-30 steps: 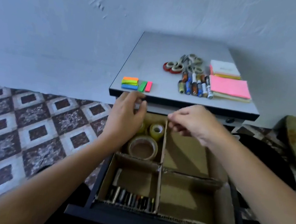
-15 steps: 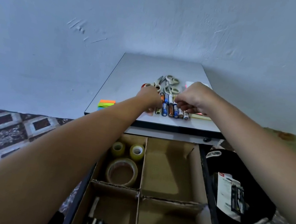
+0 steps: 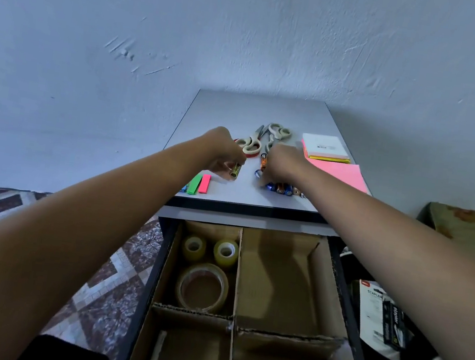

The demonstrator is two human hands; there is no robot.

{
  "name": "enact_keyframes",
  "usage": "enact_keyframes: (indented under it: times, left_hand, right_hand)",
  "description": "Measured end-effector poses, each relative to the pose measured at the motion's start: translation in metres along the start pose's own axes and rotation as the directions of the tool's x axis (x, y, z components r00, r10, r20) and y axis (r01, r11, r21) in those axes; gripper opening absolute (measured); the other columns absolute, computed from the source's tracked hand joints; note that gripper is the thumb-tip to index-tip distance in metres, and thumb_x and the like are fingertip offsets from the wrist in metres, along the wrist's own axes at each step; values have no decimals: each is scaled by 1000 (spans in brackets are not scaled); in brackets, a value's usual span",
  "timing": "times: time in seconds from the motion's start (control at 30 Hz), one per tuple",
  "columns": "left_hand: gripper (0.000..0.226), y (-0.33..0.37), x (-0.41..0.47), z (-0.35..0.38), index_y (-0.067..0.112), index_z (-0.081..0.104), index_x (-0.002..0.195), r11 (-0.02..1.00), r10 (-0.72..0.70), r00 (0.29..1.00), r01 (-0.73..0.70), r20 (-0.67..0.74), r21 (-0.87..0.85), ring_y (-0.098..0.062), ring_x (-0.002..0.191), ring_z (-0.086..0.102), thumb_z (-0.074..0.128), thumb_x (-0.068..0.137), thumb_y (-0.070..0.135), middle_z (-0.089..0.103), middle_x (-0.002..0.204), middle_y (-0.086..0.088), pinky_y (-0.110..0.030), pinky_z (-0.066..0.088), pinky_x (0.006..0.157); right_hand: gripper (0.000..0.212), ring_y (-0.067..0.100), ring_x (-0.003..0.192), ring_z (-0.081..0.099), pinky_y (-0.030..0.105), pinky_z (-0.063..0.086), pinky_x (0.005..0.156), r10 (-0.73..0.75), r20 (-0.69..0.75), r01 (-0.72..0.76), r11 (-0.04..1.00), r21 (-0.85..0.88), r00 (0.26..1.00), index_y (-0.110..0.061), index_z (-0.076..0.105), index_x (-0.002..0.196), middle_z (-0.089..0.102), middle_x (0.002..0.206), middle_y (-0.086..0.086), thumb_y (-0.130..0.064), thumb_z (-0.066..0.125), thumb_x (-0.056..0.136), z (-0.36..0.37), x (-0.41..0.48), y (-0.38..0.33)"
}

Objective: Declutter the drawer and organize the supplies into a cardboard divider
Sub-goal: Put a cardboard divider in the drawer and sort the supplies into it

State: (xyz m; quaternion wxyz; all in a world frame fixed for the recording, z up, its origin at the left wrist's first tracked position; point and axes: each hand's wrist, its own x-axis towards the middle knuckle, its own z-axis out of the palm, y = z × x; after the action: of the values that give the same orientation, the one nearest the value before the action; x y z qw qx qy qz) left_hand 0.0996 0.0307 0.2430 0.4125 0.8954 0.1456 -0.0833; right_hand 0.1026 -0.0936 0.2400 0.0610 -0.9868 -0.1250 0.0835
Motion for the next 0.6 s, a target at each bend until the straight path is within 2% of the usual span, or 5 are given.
enact_keyframes:
  times: [0.13,0.2,0.27,0.43,0.6]
  left_hand:
    - [20,8,9,2,3,47,73,998,16,1000,-16,-10,-64,-20,56,53,62,85,2,53,69,-15,-27,45,53]
    - [21,14,14,8,4,47,72,996,9,1000,-10,-5,-87,-19,55,51,63,84,3,53,68,-13,-25,43,52]
    - [23,20,18,16,5,47,70,996,-1,1000,0,-1,-92,-18,53,49,65,83,2,51,65,-12,-25,43,52]
    - [27,29,29,35,6,44,68,994,-84,996,87,43,-72,-19,54,47,65,84,4,47,64,-10,-28,49,58]
    - [25,31,37,40,5,44,72,993,-110,994,110,4,-41,-20,55,48,64,87,10,48,68,-11,-31,54,78]
  right_hand:
    - [30,15,53,38,23,29,47,38,44,-50,953,300,998,-12,44,64,44,64,5,-17,65,85,-19,-2,14]
    - [29,15,50,39,21,30,47,122,62,-136,836,531,991,-11,47,63,46,61,4,-13,67,83,-27,4,25]
    - [28,14,49,38,22,31,46,179,100,-201,747,634,979,-10,47,63,46,59,5,-11,65,84,-34,10,33]
    - [33,11,50,35,21,33,50,194,164,-254,687,681,967,-11,44,62,44,55,3,-10,63,88,-42,21,44]
    - [27,13,53,41,22,35,50,189,148,-240,749,618,971,-11,46,66,47,63,4,-11,66,85,-37,29,37]
